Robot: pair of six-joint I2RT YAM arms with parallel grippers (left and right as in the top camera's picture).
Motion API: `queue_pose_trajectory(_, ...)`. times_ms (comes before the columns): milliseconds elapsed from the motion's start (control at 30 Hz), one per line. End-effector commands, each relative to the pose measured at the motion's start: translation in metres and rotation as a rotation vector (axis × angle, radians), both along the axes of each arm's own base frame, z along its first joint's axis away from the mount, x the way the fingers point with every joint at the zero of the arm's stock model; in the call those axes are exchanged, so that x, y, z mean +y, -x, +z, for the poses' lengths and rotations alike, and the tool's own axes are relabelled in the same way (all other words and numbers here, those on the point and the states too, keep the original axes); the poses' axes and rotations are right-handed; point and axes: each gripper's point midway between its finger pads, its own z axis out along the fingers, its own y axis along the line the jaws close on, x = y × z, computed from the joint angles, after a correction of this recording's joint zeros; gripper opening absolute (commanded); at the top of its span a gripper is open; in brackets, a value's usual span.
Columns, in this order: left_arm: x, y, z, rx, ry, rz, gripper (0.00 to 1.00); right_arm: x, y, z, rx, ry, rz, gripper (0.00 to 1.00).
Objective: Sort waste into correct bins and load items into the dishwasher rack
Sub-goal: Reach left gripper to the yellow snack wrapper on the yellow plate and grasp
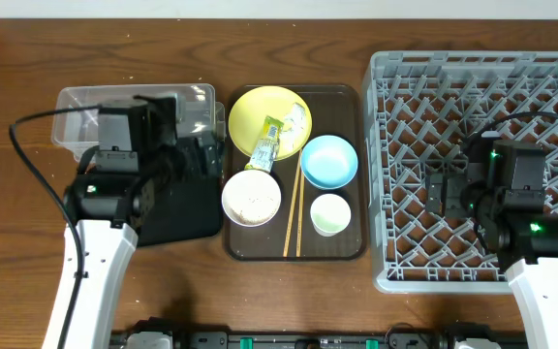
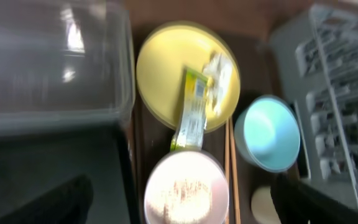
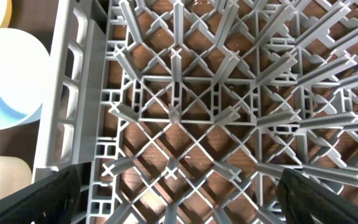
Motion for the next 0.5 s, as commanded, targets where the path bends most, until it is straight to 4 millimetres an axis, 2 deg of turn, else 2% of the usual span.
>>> queue_pose_trajectory(0,-0.002,-0.018,0.018,-0.113,-0.076,0.000,0.93,-0.001,-0.004,0.011,-0.027,-0.018,-0.014,0.99)
queue_pose_trajectory(133,-0.016,-0.043,0.036,-0.261,-0.152,-0.029,0.93,-0.001,-0.004,0.011,-0.027,-0.017,-0.014,0.99)
queue_pose_trajectory(233,-0.033,-0.059,0.041,-0.328,-0.169,-0.047,0.93,-0.001,-0.004,0.011,-0.027,-0.017,-0.014,0.99)
queue_pose_trajectory(300,-0.047,-0.069,0.034,-0.336,-0.167,-0.069,0.93,-0.001,-0.004,0.011,-0.027,-0.017,-0.014,0.99)
queue_pose_trajectory(467,-0.065,-0.087,0.008,-0.251,-0.193,-0.105,0.94,-0.001,-0.004,0.010,-0.026,-0.017,-0.014,0.99)
